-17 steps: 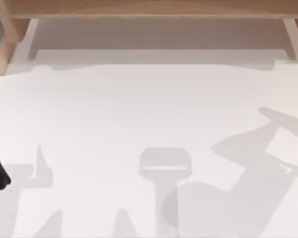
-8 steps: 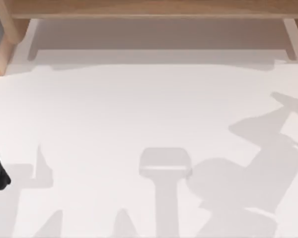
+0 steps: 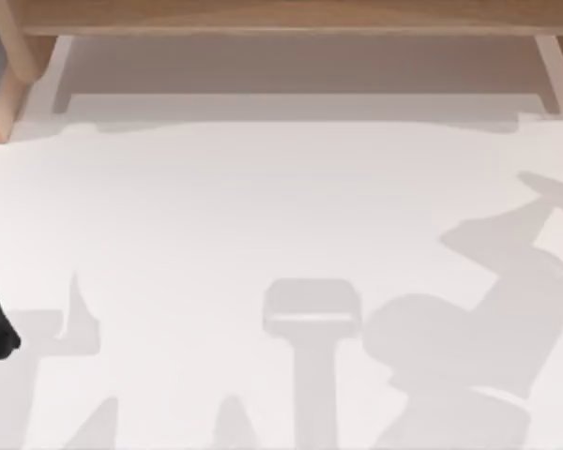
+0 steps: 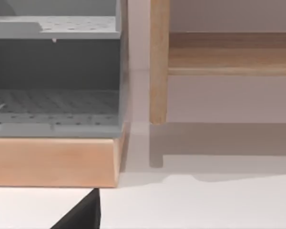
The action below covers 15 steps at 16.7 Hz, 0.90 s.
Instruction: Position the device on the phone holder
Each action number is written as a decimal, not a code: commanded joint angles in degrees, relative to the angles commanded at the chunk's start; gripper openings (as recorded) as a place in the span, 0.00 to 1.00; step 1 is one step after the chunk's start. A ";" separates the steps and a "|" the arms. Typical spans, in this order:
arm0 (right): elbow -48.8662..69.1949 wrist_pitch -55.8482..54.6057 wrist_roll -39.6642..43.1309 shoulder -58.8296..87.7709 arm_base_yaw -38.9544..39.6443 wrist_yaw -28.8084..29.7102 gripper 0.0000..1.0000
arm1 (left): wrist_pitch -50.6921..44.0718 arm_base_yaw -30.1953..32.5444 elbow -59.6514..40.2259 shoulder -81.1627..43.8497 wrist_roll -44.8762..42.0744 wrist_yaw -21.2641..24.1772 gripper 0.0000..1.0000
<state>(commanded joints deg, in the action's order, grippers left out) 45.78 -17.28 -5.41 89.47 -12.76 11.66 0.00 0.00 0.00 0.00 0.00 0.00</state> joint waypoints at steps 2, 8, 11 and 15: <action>0.00 0.00 0.00 0.00 0.00 0.00 0.38 | 0.00 0.00 0.00 0.00 0.00 0.00 1.00; 0.00 0.00 0.00 0.00 0.00 0.00 0.83 | 0.00 0.00 0.00 0.00 0.00 0.00 1.00; 0.00 0.00 0.00 0.00 0.00 0.00 1.00 | 0.00 0.00 0.00 0.00 0.00 0.00 1.00; 0.00 0.00 0.00 0.00 0.00 0.00 1.00 | 0.00 0.00 0.00 0.00 0.00 0.00 1.00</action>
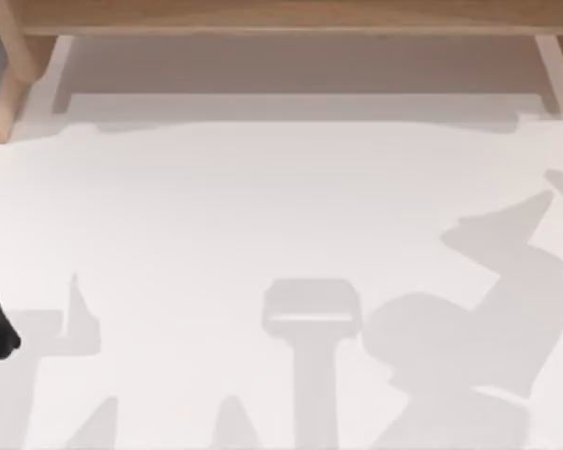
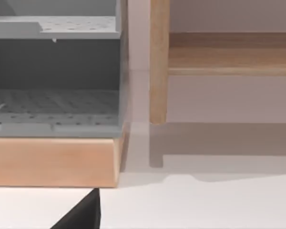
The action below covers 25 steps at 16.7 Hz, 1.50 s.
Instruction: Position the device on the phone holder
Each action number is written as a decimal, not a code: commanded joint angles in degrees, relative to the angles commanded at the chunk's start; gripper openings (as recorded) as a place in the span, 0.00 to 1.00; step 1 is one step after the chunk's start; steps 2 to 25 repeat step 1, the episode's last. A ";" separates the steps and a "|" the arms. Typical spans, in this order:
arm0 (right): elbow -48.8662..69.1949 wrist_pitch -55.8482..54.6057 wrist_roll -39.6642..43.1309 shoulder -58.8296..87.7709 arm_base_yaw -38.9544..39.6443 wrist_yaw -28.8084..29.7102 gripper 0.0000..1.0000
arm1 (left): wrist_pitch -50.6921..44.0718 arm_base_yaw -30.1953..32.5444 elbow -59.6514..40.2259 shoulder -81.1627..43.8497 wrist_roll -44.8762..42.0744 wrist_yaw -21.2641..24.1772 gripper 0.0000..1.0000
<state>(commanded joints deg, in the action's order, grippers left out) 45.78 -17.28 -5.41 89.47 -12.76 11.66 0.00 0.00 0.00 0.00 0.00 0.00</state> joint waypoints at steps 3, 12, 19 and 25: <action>0.00 0.00 0.00 0.00 0.00 0.00 1.00 | 0.00 0.00 0.00 0.00 0.00 0.00 1.00; 0.00 0.00 0.00 0.00 0.00 0.00 1.00 | 0.00 0.00 0.00 0.00 0.00 0.00 1.00; 0.00 0.00 0.00 0.00 0.00 0.00 1.00 | 0.00 0.00 0.00 0.00 0.00 0.00 1.00; 0.00 0.00 0.00 0.00 0.00 0.00 1.00 | 0.00 0.00 0.00 0.00 0.00 0.00 1.00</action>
